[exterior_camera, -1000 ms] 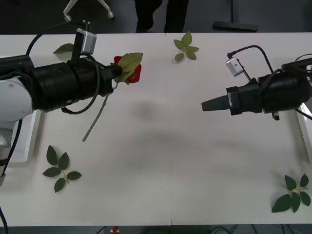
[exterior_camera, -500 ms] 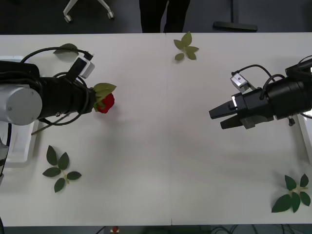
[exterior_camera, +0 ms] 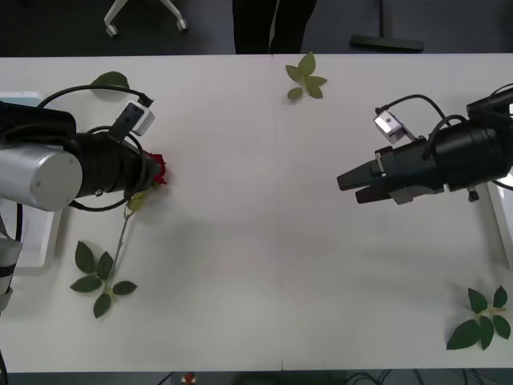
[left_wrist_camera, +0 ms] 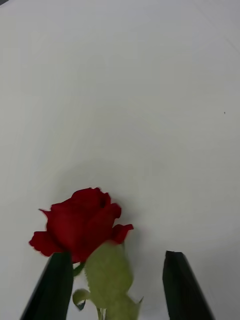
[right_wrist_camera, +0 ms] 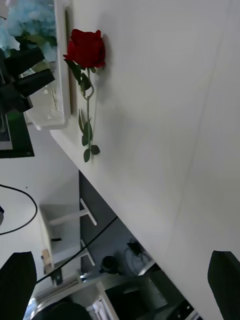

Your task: Place the red flowers into the right box and the blue flowers into the left box. If a person shows an open palm, hand one flower to the person first, then continue sorting.

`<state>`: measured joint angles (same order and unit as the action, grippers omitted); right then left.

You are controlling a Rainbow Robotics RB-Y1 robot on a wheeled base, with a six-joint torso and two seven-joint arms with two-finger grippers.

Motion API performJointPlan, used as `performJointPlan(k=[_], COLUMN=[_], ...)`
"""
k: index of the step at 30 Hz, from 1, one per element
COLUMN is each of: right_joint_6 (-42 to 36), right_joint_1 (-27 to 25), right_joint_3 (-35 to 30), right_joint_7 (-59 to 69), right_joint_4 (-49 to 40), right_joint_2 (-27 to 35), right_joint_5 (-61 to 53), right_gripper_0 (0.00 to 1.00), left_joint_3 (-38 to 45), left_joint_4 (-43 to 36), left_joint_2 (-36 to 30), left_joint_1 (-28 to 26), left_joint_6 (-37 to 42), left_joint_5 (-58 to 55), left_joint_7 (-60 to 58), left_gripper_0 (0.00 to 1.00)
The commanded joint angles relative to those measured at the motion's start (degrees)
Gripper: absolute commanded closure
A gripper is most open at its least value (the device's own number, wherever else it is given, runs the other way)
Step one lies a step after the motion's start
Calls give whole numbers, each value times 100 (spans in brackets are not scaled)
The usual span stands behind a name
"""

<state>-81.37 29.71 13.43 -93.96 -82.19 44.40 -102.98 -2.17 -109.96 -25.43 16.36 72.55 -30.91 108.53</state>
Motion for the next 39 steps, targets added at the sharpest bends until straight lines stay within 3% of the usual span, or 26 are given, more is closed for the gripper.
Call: performJointPlan(k=[1,10,15,24,39], right_joint_6=[262,702,966,1150,1124], right_joint_1=[0,79,123,413,598], right_joint_3=[-7,-209,-262,-482,-482], right_joint_7=[-1301,-3217,-3885,-4957,-5405], right_joint_4=[-262,-236,-236,28,318], right_joint_2=[16,-222,-266,-441,-459], right_joint_5=[7,-424,-591,-635,-635], right_gripper_0=[0,0,0,0,0], left_joint_3=[147,920,947,129,-416], left_joint_4=[-140,-131,80,1214,2251], left_joint_2=[-59,-94,-112,-59,47], left_joint_1=[17,8,17,52,87], left_joint_6=[251,1174,1253,-303,-1569], left_joint_5=[76,269,683,718,964], left_joint_7=[-86,-77,-113,-693,-1035], left_gripper_0=[0,0,0,0,0])
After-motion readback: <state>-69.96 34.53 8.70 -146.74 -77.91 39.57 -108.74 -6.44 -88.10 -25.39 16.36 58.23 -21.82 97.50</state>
